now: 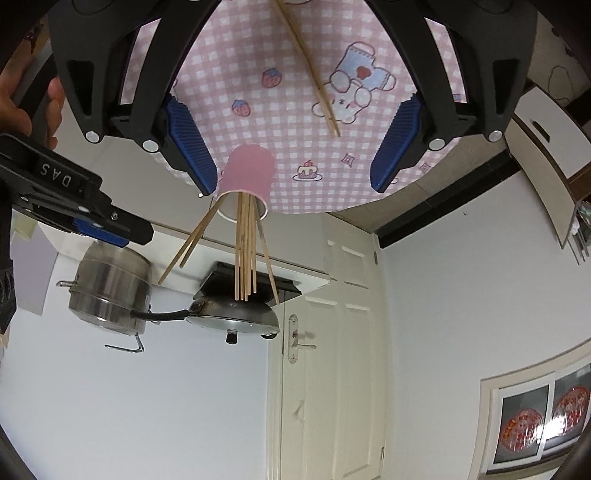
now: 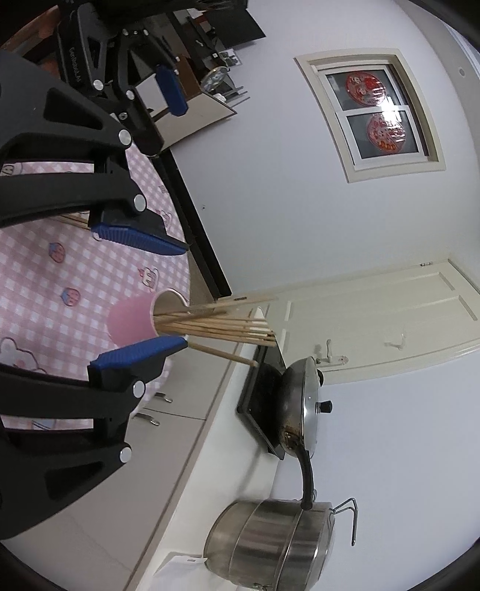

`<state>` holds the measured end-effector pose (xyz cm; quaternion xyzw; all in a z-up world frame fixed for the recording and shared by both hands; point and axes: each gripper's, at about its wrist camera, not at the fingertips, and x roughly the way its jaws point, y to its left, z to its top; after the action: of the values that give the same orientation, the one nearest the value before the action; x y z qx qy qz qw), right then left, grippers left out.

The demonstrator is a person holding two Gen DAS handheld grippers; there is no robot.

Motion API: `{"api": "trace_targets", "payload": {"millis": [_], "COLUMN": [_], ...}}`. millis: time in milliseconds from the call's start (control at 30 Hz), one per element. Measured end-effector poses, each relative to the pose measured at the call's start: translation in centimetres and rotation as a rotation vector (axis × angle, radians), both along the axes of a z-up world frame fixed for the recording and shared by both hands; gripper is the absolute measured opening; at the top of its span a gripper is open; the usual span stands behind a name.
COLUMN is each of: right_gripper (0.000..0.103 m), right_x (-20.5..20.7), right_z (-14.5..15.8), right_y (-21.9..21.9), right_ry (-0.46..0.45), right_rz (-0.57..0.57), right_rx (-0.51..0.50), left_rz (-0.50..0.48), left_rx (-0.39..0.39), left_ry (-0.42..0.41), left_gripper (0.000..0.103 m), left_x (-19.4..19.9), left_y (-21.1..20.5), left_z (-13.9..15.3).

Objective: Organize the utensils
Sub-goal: 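Move the right gripper away from the cup toward the remaining chopsticks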

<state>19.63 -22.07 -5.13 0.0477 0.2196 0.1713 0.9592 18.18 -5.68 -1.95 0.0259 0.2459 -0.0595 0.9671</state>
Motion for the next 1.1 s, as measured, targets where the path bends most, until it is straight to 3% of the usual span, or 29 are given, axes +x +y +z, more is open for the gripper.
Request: {"api": "trace_targets", "payload": {"millis": [167, 333, 600, 1100], "right_gripper": [0.045, 0.048, 0.048, 0.048], "right_x": [-1.3, -1.6, -0.1, 2.7], "right_z": [-0.8, -2.3, -5.4, -10.5], "right_y": [1.6, 4.3, 7.7, 10.2], "right_ry": [0.008, 0.04, 0.137, 0.309], "right_rz": [0.021, 0.063, 0.13, 0.167], "right_rx": [-0.011, -0.07, -0.107, -0.133], "left_rz": [0.008, 0.024, 0.069, 0.137], "left_rx": [-0.001, -0.021, -0.037, -0.047], "left_ry": [0.031, 0.114, 0.224, 0.357], "left_gripper": [0.086, 0.086, 0.086, 0.086], "left_x": [-0.8, -0.7, 0.1, 1.9], "left_y": [1.1, 3.0, 5.9, 9.6], "left_z": [-1.0, -3.0, -6.6, -11.9]}}
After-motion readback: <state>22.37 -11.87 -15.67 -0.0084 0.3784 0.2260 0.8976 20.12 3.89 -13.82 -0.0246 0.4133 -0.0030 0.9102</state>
